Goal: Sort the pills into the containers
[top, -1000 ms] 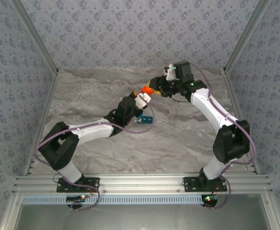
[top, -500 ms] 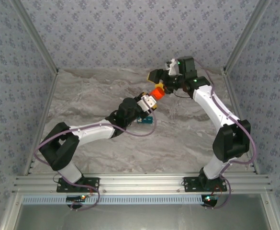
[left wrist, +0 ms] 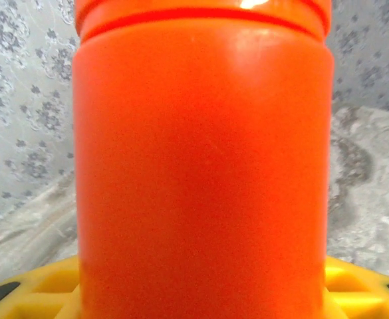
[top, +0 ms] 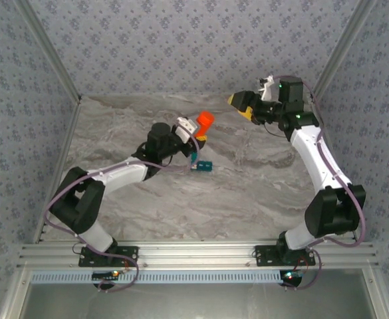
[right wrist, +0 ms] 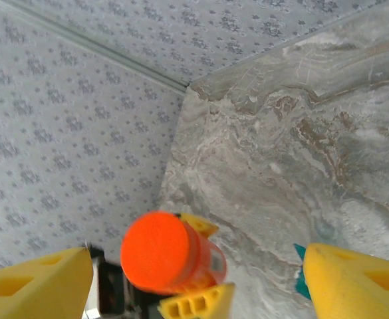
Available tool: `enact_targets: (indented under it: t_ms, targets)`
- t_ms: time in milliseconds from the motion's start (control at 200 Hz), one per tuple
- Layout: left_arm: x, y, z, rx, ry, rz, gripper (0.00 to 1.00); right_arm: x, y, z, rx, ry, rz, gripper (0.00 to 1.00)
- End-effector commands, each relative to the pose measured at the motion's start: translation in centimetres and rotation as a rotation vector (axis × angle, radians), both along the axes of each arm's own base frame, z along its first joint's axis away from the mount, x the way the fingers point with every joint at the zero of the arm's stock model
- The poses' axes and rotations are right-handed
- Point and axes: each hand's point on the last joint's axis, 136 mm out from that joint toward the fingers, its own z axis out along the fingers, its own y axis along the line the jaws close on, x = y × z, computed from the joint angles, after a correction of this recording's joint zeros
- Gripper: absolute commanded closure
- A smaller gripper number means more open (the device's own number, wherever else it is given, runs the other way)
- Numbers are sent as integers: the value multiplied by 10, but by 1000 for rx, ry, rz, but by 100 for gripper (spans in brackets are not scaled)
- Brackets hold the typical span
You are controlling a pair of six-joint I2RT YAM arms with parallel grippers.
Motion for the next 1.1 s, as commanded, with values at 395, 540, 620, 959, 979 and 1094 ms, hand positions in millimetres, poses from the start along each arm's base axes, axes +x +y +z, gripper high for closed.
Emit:
enact_targets:
  t_ms: [395,540,620,959,979,1094]
  targets:
    - [-32,-10,55,-215,199,-370,100,-37,52,15,-111,-188,293,19]
    - [-34,-13,53,-219,221,-396,100,-37,64,14,-125,-189,322,19]
    - [-35,-14,51,-218,233,-408,100,-37,68,15,-127,-191,334,19]
    - [-34,-17,47,-219,255,-420,100,-36,84,12,-128,-178,367,23]
    - [-34,-17,47,-219,255,-421,100,-36,85,11,-129,-178,367,23]
    - [-34,-17,48,-221,254,-424,100,-35,86,7,-133,-166,368,24]
